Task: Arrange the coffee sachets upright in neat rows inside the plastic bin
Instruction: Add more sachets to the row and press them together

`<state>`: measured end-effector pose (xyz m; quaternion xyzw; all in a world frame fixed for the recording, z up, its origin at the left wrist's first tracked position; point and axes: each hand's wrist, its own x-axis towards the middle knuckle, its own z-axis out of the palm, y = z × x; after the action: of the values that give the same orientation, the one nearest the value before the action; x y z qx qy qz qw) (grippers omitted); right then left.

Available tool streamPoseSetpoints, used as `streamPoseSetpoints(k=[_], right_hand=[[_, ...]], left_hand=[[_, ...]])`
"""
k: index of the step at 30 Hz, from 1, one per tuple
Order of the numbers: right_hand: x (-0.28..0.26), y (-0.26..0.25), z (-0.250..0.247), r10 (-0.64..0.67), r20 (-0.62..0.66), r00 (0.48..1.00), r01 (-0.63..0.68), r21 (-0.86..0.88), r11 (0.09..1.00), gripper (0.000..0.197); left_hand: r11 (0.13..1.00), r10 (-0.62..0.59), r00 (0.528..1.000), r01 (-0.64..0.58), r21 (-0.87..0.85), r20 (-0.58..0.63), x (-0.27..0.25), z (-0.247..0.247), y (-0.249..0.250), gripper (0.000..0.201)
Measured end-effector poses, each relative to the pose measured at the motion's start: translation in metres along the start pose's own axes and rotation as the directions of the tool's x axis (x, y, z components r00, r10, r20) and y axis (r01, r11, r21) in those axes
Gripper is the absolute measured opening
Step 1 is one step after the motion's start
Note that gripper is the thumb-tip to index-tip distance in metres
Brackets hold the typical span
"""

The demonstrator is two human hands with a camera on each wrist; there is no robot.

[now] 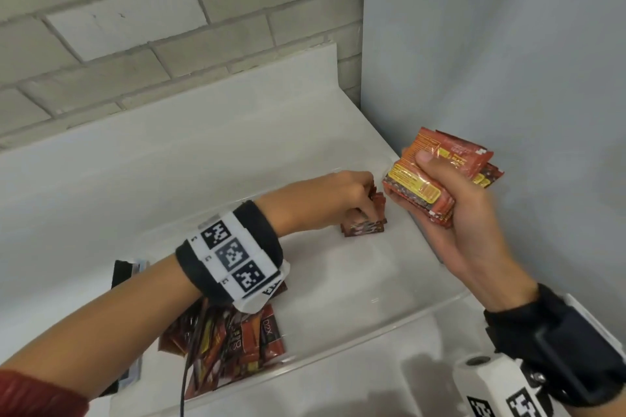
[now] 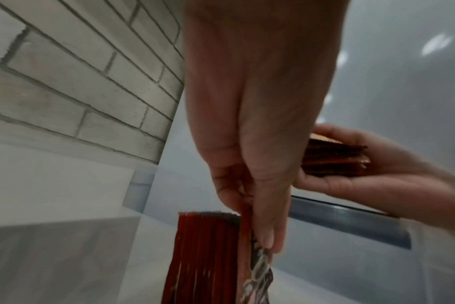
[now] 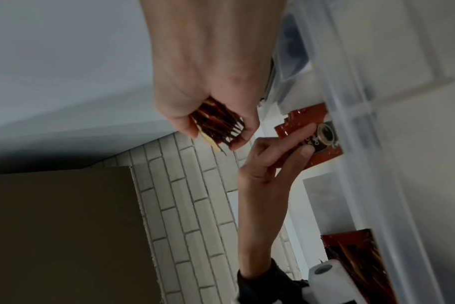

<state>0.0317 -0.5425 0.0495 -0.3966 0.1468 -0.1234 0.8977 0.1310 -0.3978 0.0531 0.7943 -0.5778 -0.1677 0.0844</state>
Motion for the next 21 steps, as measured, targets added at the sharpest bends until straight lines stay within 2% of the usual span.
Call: streamPoseSetpoints(k=[6, 11, 12, 15, 17, 19, 21], right_hand=[[-0.002, -0.001, 0.001, 0.006, -0.012, 1.000, -0.007, -0.036, 0.999, 0.035], [-0.005, -0.002, 0.004, 0.010, -0.018, 1.000, -0.011, -0.056, 0.998, 0.047], [-0.005, -0.002, 0.004, 0.011, -0.024, 1.000, -0.012, -0.060, 0.998, 0.048], [-0.005, -0.002, 0.005, 0.011, -0.037, 0.999, -0.014, -0.075, 0.997, 0.052], [-0.005, -0.002, 0.005, 0.011, -0.035, 0.999, -0.013, -0.078, 0.997, 0.050], [-0.005, -0.002, 0.004, 0.007, -0.028, 1.000, -0.009, -0.081, 0.997, 0.049], [-0.005, -0.001, 0.003, 0.001, -0.020, 1.000, -0.003, -0.090, 0.996, 0.048]], left_hand=[[0.985, 0.072, 0.996, -0.063, 0.159, -0.052, 0.003, 0.017, -0.005, 0.031], [0.991, -0.059, 0.997, 0.065, 0.117, -0.047, 0.003, 0.019, -0.001, 0.034], [0.991, -0.040, 0.998, 0.047, 0.122, -0.058, 0.003, 0.018, 0.001, 0.032], [0.963, 0.123, 0.983, -0.085, 0.257, -0.138, 0.002, 0.027, -0.006, 0.025], [0.947, 0.144, 0.973, -0.083, 0.312, -0.180, 0.003, 0.030, -0.008, 0.020], [0.943, 0.149, 0.967, -0.076, 0.325, -0.206, 0.003, 0.032, -0.006, 0.038], [0.942, 0.153, 0.965, -0.077, 0.326, -0.215, 0.004, 0.033, -0.006, 0.044]])
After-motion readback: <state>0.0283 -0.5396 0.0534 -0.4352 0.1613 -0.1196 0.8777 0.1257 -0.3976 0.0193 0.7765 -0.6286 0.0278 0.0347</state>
